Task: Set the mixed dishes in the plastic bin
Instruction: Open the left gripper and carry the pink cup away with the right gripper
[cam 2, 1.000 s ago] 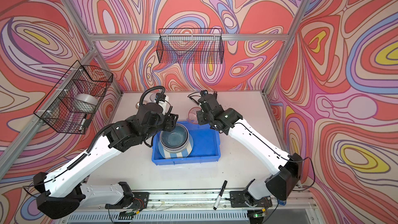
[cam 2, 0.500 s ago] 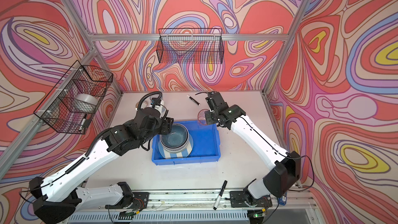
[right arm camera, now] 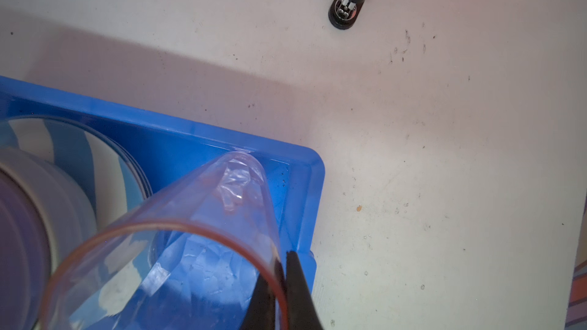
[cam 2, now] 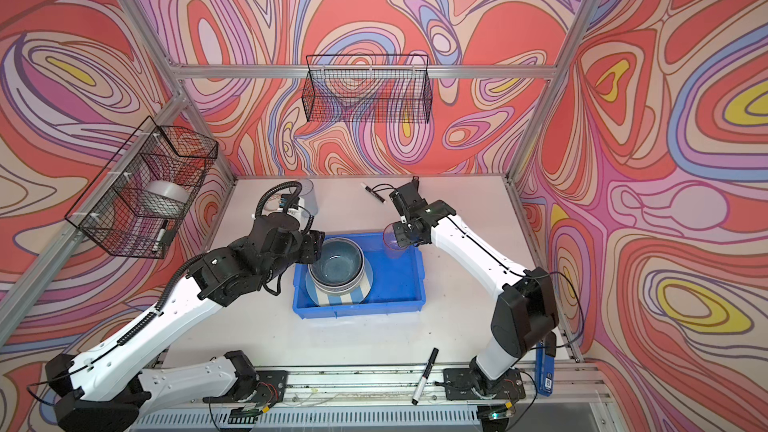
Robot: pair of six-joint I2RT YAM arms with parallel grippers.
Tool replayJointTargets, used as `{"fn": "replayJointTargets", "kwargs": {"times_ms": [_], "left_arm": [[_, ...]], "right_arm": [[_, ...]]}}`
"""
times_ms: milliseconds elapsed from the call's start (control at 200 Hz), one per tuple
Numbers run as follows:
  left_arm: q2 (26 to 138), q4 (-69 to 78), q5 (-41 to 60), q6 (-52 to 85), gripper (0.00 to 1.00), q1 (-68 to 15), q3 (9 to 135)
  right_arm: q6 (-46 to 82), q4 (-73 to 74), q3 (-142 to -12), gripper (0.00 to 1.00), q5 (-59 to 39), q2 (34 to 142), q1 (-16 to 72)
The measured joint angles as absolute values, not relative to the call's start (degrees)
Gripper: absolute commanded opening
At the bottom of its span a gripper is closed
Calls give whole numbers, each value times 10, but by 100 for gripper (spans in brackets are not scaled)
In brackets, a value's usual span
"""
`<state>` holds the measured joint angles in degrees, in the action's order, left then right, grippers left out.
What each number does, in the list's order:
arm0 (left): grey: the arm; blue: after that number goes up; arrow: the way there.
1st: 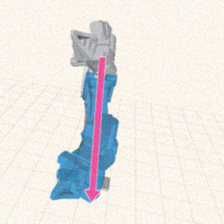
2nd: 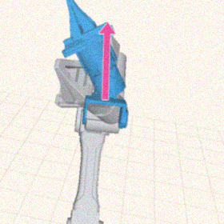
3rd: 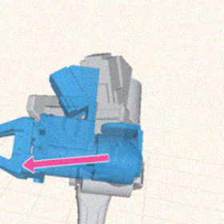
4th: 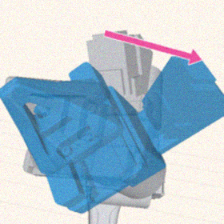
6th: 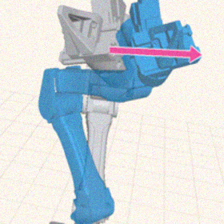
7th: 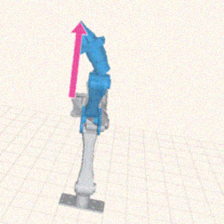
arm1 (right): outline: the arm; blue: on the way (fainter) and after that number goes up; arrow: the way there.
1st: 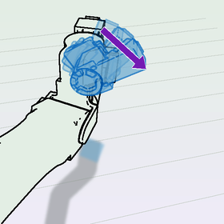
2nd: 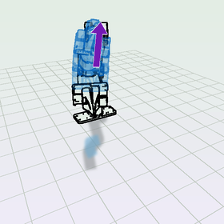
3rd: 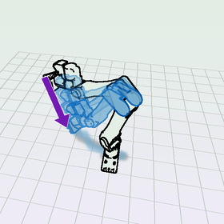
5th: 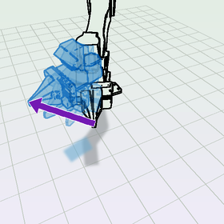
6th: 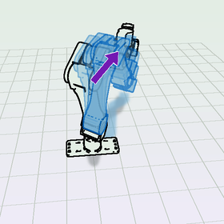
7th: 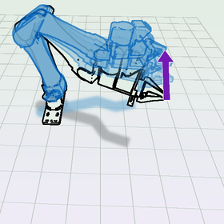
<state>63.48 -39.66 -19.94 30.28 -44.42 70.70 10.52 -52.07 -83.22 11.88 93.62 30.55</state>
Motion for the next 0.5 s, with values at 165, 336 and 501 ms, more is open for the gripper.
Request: {"fn": "replayJointTargets", "kwargs": {"times_ms": [165, 336, 501], "left_arm": [[630, -401, -199, 303, 61, -439, 698], [624, -406, -199, 305, 61, -435, 692], [620, -409, -199, 307, 61, -434, 690]], "right_arm": [[98, -524, -832, 0, 135, 966, 303], [93, -524, -833, 0, 147, 984, 298], [90, -524, -834, 0, 148, 985, 296]]}}
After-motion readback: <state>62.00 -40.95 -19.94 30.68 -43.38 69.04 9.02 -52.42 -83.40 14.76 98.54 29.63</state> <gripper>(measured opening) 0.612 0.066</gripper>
